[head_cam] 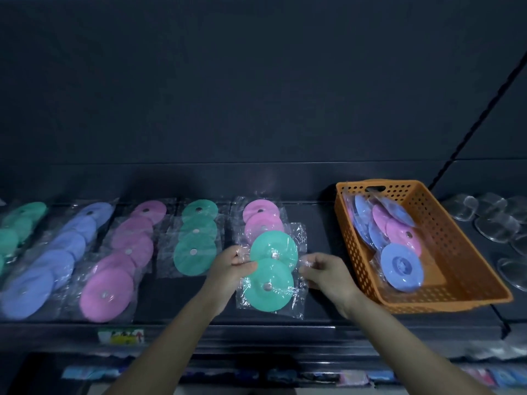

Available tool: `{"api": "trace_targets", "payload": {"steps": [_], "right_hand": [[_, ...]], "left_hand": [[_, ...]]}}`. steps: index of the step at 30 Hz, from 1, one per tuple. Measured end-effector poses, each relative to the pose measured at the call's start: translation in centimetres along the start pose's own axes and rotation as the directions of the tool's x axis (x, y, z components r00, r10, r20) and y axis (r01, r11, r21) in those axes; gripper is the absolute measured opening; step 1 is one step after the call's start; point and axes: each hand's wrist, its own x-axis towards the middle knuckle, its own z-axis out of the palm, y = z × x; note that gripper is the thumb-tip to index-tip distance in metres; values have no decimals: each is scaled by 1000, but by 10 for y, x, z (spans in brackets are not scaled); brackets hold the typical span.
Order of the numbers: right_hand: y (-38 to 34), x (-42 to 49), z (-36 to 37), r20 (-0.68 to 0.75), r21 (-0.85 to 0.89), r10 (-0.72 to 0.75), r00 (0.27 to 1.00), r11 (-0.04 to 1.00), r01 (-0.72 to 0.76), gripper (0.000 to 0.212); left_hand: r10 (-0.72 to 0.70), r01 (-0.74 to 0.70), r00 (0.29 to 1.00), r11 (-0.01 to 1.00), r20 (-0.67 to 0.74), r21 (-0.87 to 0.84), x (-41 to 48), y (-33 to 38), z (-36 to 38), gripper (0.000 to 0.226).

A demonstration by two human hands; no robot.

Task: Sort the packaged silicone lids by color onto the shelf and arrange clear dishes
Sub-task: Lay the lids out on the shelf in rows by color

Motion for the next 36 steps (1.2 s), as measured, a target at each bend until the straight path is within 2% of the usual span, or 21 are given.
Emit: {"api": "trace_targets", "payload": {"steps": [3, 8, 14, 19, 22, 28, 31, 33, 36], "right_hand": [[2, 4, 15, -23, -101, -67, 997, 993, 64, 10], [-1, 10, 45, 0, -167, -80, 997, 983, 79, 23], [-14, 15, 89, 27, -88, 11, 1000, 996, -9, 27], [-14, 18, 128, 81, -137, 71, 994, 989, -60, 25], [-12, 21, 147, 78, -175, 85, 993, 982, -70, 24], [-14, 31, 168, 23, -242, 73, 997, 968, -65, 30], [-8, 35, 171, -10, -359, 66, 998, 931, -65, 33], [-6, 36, 172, -34, -463, 50, 998, 885, -60, 36], [-5, 36, 174, -62, -585, 5, 998, 810, -41, 39]], "left_hand": [[-5, 7, 994, 1000, -113, 18, -7, 3, -6, 25], [-28, 28, 970, 1000, -240, -1, -12, 0, -27, 25], [-39, 49, 947, 999, -319, 23, -12, 0, -70, 12], [-91, 143, 942, 980, -322, 141, -9, -6, -111, 18], [-55, 144, 944, 956, -325, 257, -7, -9, -127, 24], [58, 73, 951, 912, -304, 403, 11, -9, -150, 44], [202, -19, 946, 814, -253, 581, 20, -11, -154, 40], [311, -109, 932, 727, -184, 678, 26, -14, -154, 46], [323, -161, 942, 675, -92, 720, 34, -11, -150, 64]]}}
